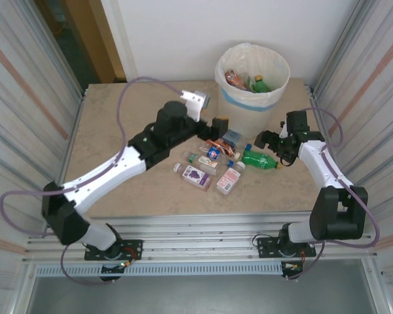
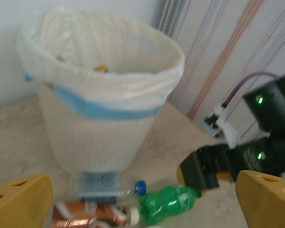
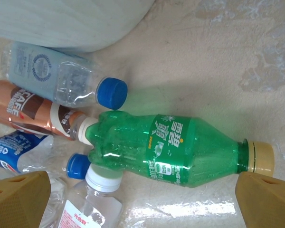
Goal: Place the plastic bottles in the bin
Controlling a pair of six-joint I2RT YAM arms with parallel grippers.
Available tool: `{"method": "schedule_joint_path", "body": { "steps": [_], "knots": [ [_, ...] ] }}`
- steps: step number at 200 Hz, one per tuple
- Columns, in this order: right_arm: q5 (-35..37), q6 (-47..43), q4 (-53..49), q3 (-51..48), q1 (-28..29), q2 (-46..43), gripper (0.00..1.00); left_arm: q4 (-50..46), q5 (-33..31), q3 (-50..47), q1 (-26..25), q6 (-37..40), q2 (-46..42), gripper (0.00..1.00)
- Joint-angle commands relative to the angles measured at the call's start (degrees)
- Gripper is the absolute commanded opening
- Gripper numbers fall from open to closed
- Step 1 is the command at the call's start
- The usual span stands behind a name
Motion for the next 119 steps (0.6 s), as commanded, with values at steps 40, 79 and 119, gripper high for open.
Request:
{"method": "schedule_joint_path", "body": {
  "steps": [40,79,119],
  "knots": [
    [-2.17,-2.26,1.94,0.51,-0.36,4.47,0.98,-1.65,-11.8,-19.49,0.16,-6.95,-17.3,0.99],
    [-3.3,-4.14,2.97,2.17,-0.41,8.49,0.98,-5.65,-14.89,-27.59,0.16,-12.32,-22.98,0.99],
    [-5.73,-4.53,3.45,3.2,-0.36,11.61,0.98,-8.46,-18.17,-34.53,0.19,-19.16,-27.23,0.99]
  ]
}}
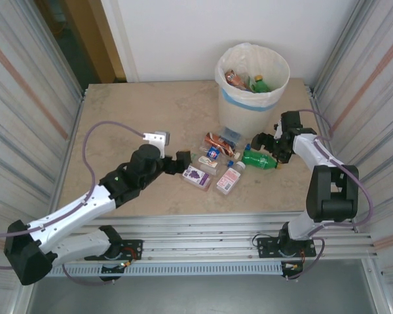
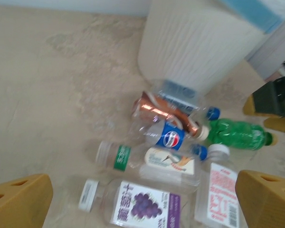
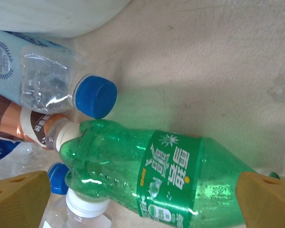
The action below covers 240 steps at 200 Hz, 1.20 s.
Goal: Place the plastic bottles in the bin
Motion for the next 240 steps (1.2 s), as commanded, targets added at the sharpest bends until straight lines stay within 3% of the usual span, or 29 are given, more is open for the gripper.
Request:
{"method": "schedule_joint_path", "body": {
  "steps": [1,56,240],
  "knots": [
    [-2.7,-1.92,0.55,1.79,-0.3,1.45,0.98,-2.66,-4.14,-3.54,0.2,-6.15,-3.23,0.99],
    [-3.63,-1.05,-0.9,-0.61,-0.34,0.47,1.0,-5.35,-7.1,-8.22,0.82,-11.02,-6.74,0.99],
    [-1.58,2.3,-4.71,-8.59,5.95,-6.96,0.9,-5.44,-4.58,-6.69,2.86,-11.82,-2.8,0.99]
  ]
}}
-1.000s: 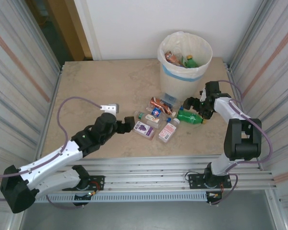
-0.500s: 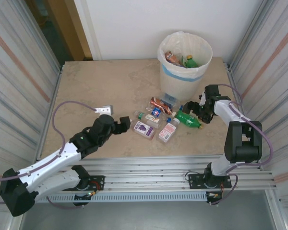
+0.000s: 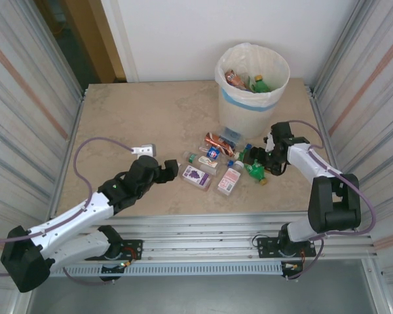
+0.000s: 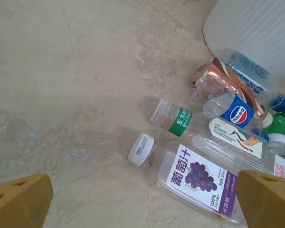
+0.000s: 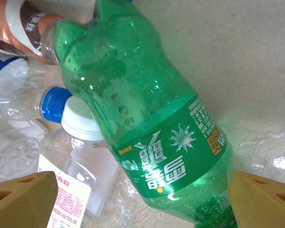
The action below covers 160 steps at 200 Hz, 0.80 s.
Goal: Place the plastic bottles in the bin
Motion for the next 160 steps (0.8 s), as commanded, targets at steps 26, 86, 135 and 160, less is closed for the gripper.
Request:
{"method": "schedule_joint_path", "body": {
  "steps": [26,86,135,160],
  "knots": [
    [1.65,1.95,0.27,0.07,-0.03,0.92,0.87,-0.92,0.0,0.83,0.52,-1.56,0.06,0.99],
    [2.78,2.18,2.43,4.48,-0.48,8.08,0.81,-1.69,-0.15,0.63,0.52,-2.39,-0.46,0.99],
    [2.49,3.21,5.2,6.11,-1.79,12.24,0.78,-1.78,-0.22,0.62,0.61,-2.56,-0.4,0.99],
    [2.34,4.01,6.06,6.44,-2.37,14.23,0.77,-1.97,-0.39,0.57,0.76,-2.69,-0.41,0.99]
  ]
}}
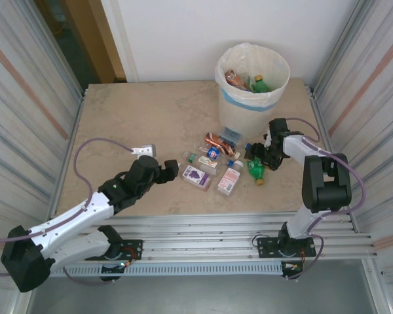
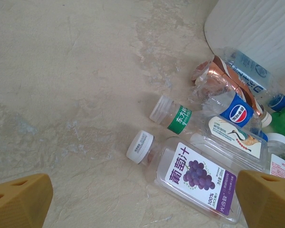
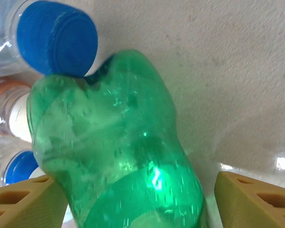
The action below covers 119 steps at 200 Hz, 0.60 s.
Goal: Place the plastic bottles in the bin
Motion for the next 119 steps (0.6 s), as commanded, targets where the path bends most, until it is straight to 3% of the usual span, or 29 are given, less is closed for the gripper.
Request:
{"method": "schedule_joint_path", "body": {
  "steps": [1,68,119],
  "knots": [
    [0.41,2.34,0.9,1.34,-0.63,2.06,0.77,-1.53,-0.81,0.6,0.77,-1.14,-0.56,0.99],
    [5.62,2.89,0.91,-0.03,-0.57,2.07,0.69,-2.0,-0.95,0.13,1.45,-1.84,-1.13,0.99],
    [6.27,2.98,0.93,-0.84,-0.55,1.5,0.53,-2.26,-0.77,-0.04,1.6,-2.28,-1.47,0.99]
  ]
}}
